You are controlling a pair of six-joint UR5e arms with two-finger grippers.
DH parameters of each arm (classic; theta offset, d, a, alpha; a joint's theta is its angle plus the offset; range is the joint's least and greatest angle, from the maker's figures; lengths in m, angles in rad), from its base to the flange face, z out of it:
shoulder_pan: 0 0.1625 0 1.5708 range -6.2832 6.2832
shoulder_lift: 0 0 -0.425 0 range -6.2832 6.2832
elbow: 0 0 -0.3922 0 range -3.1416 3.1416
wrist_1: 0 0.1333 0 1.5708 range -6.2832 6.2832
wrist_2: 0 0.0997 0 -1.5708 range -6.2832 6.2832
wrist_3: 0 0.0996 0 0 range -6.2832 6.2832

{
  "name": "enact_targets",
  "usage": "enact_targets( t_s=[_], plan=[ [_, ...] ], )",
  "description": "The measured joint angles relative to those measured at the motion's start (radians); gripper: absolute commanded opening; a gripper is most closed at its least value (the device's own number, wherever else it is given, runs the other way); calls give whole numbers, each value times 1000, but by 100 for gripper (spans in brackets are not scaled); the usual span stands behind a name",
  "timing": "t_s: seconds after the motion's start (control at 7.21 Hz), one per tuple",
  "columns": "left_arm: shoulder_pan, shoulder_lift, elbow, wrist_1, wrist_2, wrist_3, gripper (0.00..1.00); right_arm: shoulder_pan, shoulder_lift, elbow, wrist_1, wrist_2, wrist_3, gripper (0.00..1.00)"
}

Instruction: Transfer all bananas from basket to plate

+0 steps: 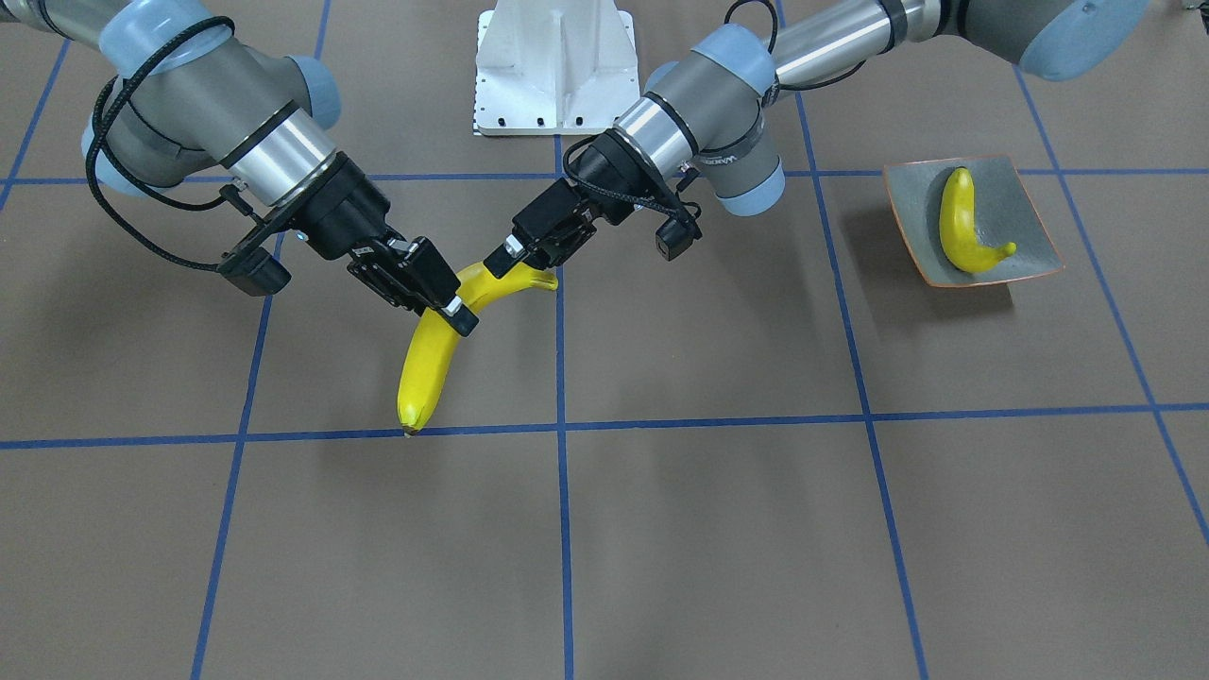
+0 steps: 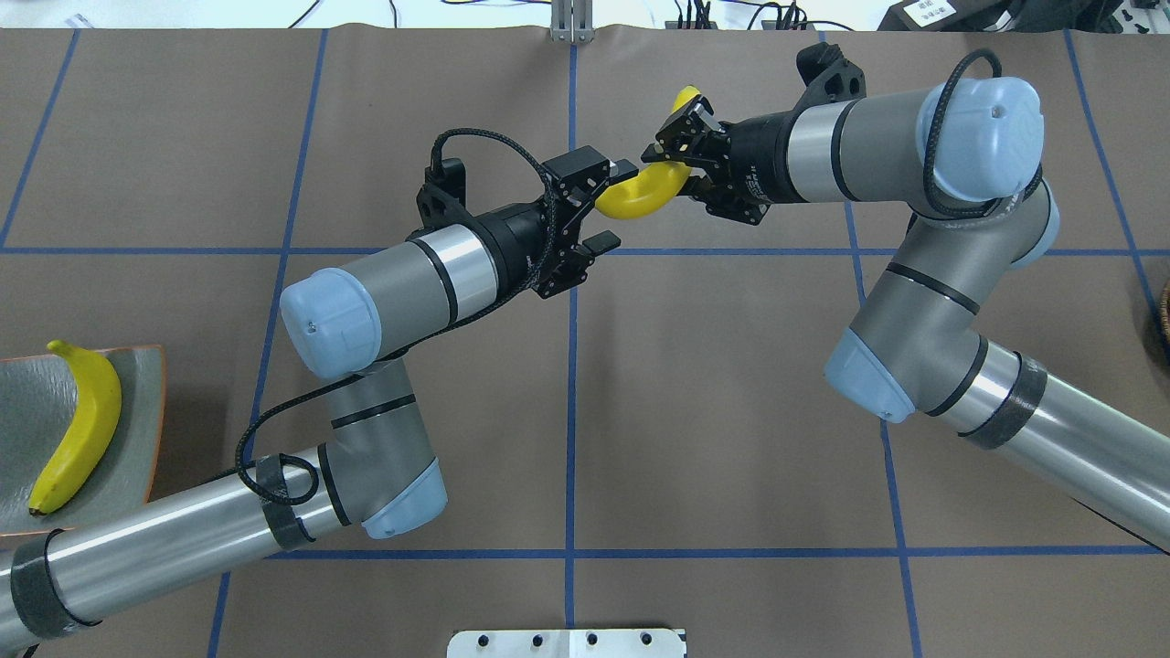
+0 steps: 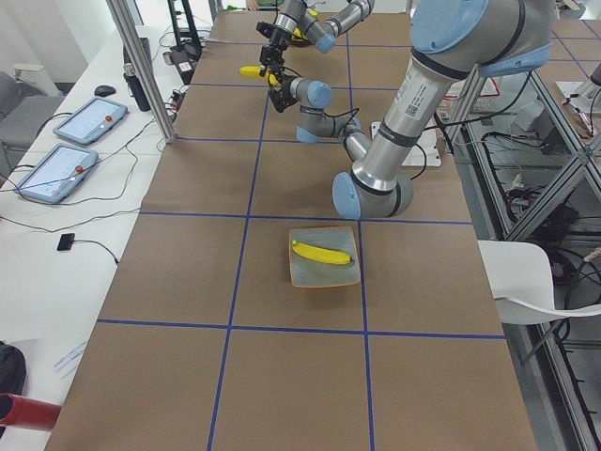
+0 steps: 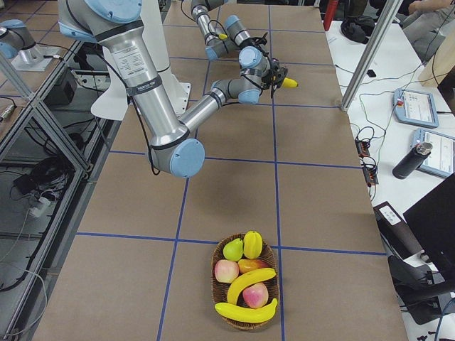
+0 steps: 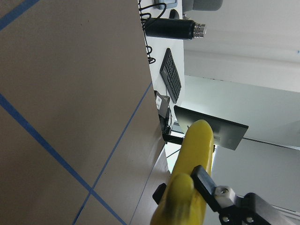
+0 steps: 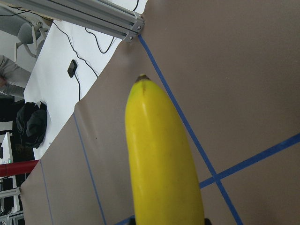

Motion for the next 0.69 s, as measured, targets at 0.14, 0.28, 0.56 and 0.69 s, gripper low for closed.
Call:
enact_targets(
  t_s=[0.14, 0.28, 0.56, 0.69],
  plan=[
    [0, 0, 0, 0, 0, 0, 72, -7, -2, 0, 0, -6, 3, 0],
    [-1, 0, 0, -3, 0, 0, 71, -11, -4, 1, 0, -9, 3, 0],
    [-3, 1, -1, -12, 0, 0, 62, -15, -9, 3, 0, -10, 4, 0],
    [-5, 3, -1, -13, -1, 0, 60, -15, -10, 7, 0, -10, 4, 0]
  ],
)
